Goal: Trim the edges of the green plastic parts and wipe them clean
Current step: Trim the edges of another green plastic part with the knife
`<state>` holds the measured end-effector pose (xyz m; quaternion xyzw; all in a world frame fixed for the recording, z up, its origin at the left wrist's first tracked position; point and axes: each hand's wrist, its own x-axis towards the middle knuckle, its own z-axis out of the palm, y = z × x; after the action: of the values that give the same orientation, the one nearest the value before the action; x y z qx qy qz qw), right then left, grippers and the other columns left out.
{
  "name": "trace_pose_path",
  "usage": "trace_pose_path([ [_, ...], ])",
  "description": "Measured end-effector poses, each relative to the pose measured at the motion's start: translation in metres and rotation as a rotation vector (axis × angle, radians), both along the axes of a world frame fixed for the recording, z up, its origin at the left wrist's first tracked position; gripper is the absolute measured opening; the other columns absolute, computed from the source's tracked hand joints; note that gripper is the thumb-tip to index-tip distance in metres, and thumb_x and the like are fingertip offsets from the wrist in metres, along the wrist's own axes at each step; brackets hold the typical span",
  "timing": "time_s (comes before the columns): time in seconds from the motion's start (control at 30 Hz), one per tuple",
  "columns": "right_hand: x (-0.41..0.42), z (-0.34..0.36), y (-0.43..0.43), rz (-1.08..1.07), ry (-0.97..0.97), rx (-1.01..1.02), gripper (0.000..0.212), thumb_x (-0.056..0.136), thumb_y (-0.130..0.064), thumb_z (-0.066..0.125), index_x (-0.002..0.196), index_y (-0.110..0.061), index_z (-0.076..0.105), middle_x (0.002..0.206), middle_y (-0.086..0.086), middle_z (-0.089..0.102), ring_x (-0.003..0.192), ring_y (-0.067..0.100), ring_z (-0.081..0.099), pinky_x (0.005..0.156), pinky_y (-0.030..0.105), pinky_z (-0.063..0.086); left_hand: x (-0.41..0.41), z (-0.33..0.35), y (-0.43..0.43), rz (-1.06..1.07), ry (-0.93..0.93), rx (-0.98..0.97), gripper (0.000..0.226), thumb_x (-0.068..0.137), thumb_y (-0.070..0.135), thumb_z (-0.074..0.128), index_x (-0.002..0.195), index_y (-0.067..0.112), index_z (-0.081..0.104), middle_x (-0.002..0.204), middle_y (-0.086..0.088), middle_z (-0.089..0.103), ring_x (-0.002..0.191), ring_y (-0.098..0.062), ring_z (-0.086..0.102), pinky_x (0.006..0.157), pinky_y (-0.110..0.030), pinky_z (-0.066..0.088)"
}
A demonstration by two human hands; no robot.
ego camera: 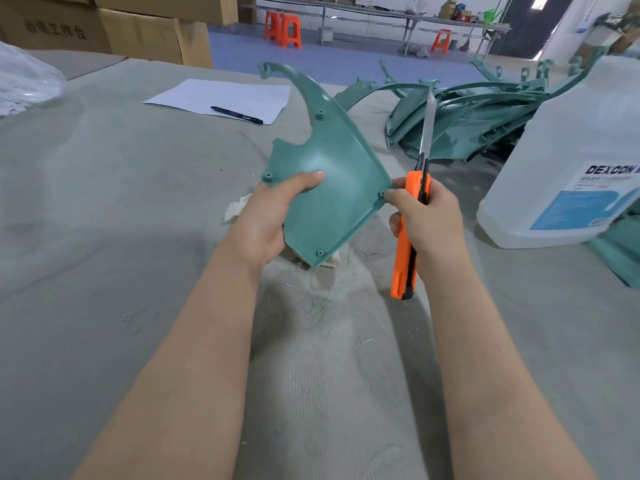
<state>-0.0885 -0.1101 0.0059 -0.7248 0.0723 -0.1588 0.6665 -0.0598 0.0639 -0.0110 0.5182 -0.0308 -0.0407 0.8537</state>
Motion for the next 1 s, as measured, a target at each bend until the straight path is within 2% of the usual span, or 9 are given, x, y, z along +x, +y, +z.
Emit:
trace_pose_path([
  [0.2,0.002,-0.003,-0.008,-0.064,0.044,0.164,0.019,0.092,-0.023,0.063,0.079,-0.016,0.05,0.062,-0.002,0.066,0.041,0.009,0.046,0.046,0.02,0.042,-0.003,0.003,0.004,-0.069,0.074,-0.129,0.018,0.09,0.016,0.059,0.105,0.011,0.067,0.091,-0.005,0.074,0.079,-0.019,0.072,0.066,-0.03,0.058],
  [0.3,0.004,-0.003,-0.008,-0.086,0.114,0.204,0.02,0.095,-0.036,0.06,0.092,-0.016,0.056,0.073,-0.002,0.067,0.052,0.01,0.055,0.056,0.025,0.047,-0.005,0.004,0.009,-0.187,0.076,-0.193,0.028,0.08,0.023,0.062,0.105,0.011,0.068,0.098,-0.007,0.073,0.083,-0.021,0.071,0.074,-0.032,0.059],
  [0.43,0.006,0.002,0.005,-0.028,0.173,0.661,0.015,0.097,-0.009,0.054,0.082,-0.011,0.054,0.051,0.0,0.056,0.047,0.012,0.052,0.052,0.023,0.044,-0.007,-0.002,0.0,-0.41,0.175,-0.018,0.024,0.072,0.022,0.065,0.09,0.012,0.077,0.094,-0.007,0.074,0.079,-0.02,0.072,0.072,-0.033,0.06],
  [0.5,0.003,0.003,0.01,0.045,0.205,0.668,0.015,0.095,-0.012,0.056,0.081,-0.01,0.058,0.059,0.004,0.062,0.054,0.017,0.057,0.058,0.024,0.047,-0.009,-0.005,-0.003,-0.489,0.203,0.058,0.014,0.075,0.018,0.07,0.084,0.014,0.08,0.093,-0.007,0.075,0.079,-0.019,0.073,0.069,-0.032,0.06],
  [0.6,-0.001,0.002,0.008,0.165,0.29,0.648,0.017,0.093,-0.028,0.061,0.092,-0.011,0.065,0.087,0.011,0.067,0.074,0.025,0.062,0.072,0.032,0.05,-0.007,-0.01,-0.001,-0.555,0.199,0.078,0.02,0.077,0.018,0.066,0.092,0.015,0.079,0.102,-0.007,0.074,0.088,-0.019,0.072,0.074,-0.031,0.058],
  [0.7,-0.001,0.001,0.002,0.027,0.288,0.581,0.026,0.092,-0.036,0.063,0.073,-0.017,0.062,0.062,0.0,0.065,0.05,0.016,0.06,0.053,0.023,0.049,-0.006,-0.01,0.001,-0.553,0.196,0.096,0.021,0.076,0.02,0.067,0.093,0.016,0.079,0.104,-0.006,0.074,0.089,-0.019,0.072,0.074,-0.03,0.058],
  [0.8,0.0,0.001,-0.004,-0.091,0.221,0.427,0.032,0.092,-0.043,0.062,0.07,-0.019,0.059,0.05,-0.006,0.06,0.046,0.011,0.056,0.058,0.026,0.046,-0.005,-0.009,0.004,-0.491,0.153,0.092,0.02,0.075,0.018,0.067,0.09,0.017,0.08,0.101,-0.006,0.074,0.088,-0.018,0.072,0.071,-0.028,0.058],
  [0.93,0.004,0.0,-0.007,-0.066,0.182,0.527,0.03,0.094,-0.039,0.061,0.077,-0.015,0.064,0.061,-0.002,0.07,0.047,0.01,0.063,0.048,0.019,0.051,-0.006,-0.008,0.007,-0.469,0.124,0.097,0.019,0.075,0.016,0.065,0.087,0.017,0.08,0.098,-0.005,0.075,0.085,-0.017,0.073,0.069,-0.028,0.058],
  [1.0,0.006,0.0,-0.009,-0.066,0.168,0.56,0.028,0.094,-0.039,0.062,0.08,-0.015,0.063,0.065,0.0,0.072,0.052,0.012,0.064,0.055,0.022,0.054,-0.007,-0.008,0.009,-0.454,0.116,0.107,0.019,0.075,0.017,0.066,0.087,0.018,0.08,0.097,-0.005,0.075,0.084,-0.018,0.073,0.068,-0.028,0.058],
])
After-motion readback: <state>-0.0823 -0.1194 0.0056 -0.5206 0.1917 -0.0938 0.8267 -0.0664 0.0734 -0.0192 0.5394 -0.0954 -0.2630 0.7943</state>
